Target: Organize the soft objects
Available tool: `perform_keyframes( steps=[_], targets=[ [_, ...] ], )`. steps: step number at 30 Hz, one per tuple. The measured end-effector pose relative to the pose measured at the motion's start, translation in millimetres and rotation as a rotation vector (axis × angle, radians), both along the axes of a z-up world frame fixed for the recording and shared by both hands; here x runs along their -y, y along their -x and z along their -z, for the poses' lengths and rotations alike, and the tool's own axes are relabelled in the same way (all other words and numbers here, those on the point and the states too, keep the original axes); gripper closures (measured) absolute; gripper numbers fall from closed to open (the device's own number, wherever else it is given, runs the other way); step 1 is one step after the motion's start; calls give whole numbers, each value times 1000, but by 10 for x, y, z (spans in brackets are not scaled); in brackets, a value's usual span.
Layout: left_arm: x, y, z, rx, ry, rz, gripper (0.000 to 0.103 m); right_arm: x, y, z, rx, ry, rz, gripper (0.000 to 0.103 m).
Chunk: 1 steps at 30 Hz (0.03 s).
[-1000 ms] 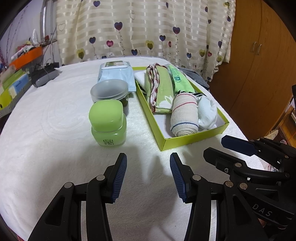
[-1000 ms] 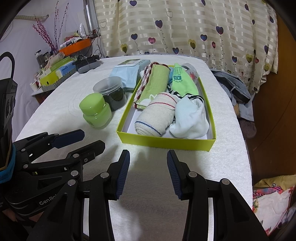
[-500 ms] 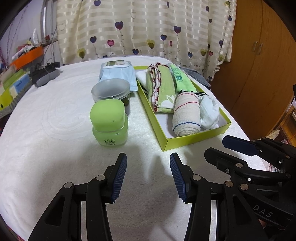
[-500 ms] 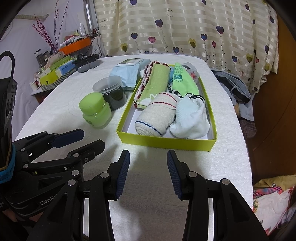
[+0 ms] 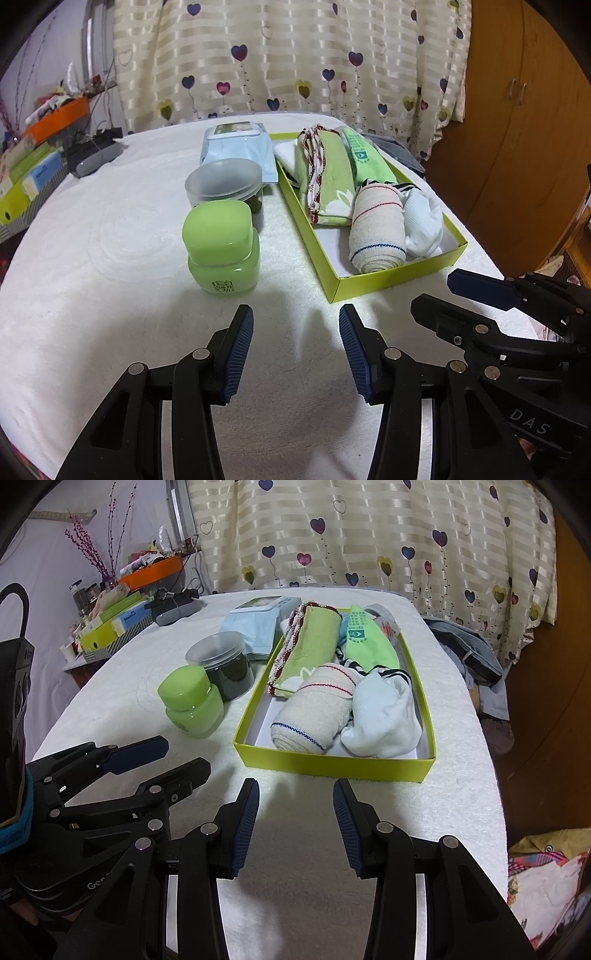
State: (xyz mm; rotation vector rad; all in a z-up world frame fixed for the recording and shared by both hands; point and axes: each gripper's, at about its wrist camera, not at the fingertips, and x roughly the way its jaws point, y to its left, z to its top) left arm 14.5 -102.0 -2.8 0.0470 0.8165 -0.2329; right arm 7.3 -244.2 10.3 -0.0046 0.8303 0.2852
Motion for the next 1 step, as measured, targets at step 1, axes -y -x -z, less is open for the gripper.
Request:
perform_keyframes(
  steps=[1],
  targets=[
    [-14,3,3,-3,1,0,56,0,-1,-1,0,0,0,60]
  ],
)
